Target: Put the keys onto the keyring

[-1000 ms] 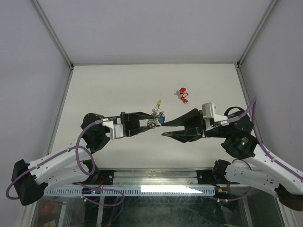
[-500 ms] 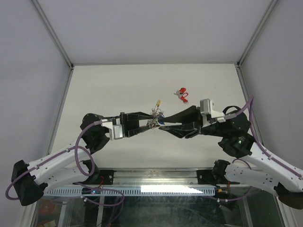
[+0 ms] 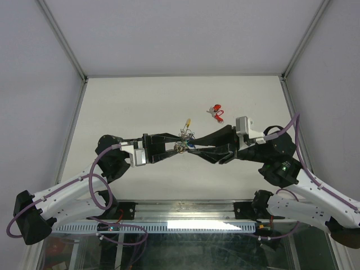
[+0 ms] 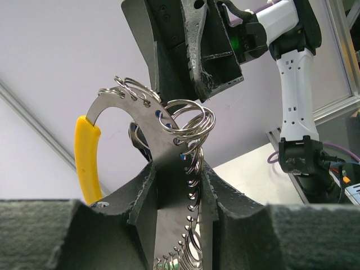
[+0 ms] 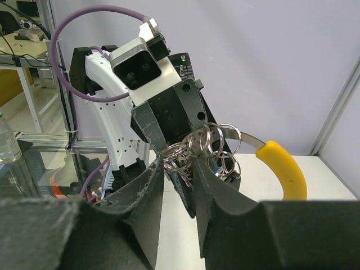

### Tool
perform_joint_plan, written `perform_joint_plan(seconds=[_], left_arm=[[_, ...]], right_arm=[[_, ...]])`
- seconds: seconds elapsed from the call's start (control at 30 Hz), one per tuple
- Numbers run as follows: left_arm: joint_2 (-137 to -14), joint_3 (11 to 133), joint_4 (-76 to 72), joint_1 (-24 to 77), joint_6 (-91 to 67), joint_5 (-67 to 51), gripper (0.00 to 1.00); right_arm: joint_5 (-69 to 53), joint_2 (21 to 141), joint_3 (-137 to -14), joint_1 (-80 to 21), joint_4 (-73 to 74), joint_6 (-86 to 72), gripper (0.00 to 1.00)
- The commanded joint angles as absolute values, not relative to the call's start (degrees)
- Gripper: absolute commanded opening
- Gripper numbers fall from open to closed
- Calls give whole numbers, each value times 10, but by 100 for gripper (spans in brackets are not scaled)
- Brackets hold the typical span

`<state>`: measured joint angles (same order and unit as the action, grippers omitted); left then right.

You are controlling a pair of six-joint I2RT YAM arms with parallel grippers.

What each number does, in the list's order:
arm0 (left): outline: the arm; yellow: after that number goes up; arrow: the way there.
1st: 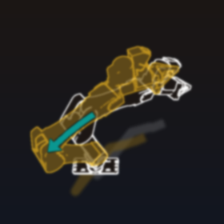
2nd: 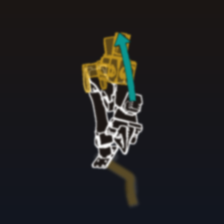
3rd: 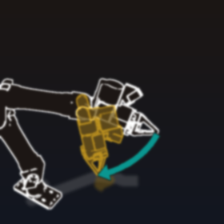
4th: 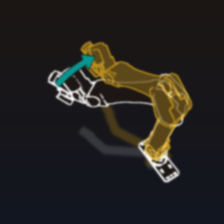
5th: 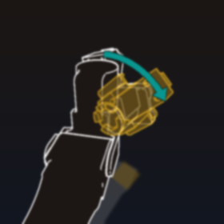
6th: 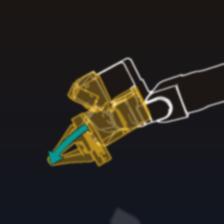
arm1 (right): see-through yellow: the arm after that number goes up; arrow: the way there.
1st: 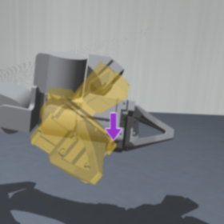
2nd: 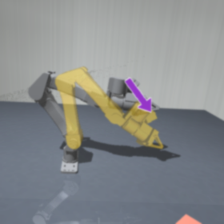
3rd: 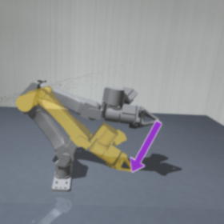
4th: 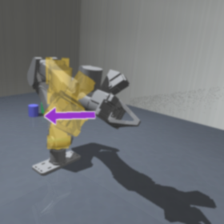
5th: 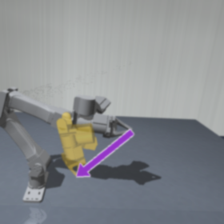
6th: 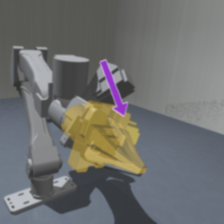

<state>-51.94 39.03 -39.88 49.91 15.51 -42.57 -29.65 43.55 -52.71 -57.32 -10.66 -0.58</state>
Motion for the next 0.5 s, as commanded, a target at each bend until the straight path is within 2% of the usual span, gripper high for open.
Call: perform_joint_plan(seconds=[0.0,0.47], left_arm=[[-505,399,-425,502,164,-438,0],[-508,401,-424,503,163,-443,0]], right_arm=[[-279,431,-523,-577,-115,-14,30],[-268,431,-518,-578,-138,-15,33]])
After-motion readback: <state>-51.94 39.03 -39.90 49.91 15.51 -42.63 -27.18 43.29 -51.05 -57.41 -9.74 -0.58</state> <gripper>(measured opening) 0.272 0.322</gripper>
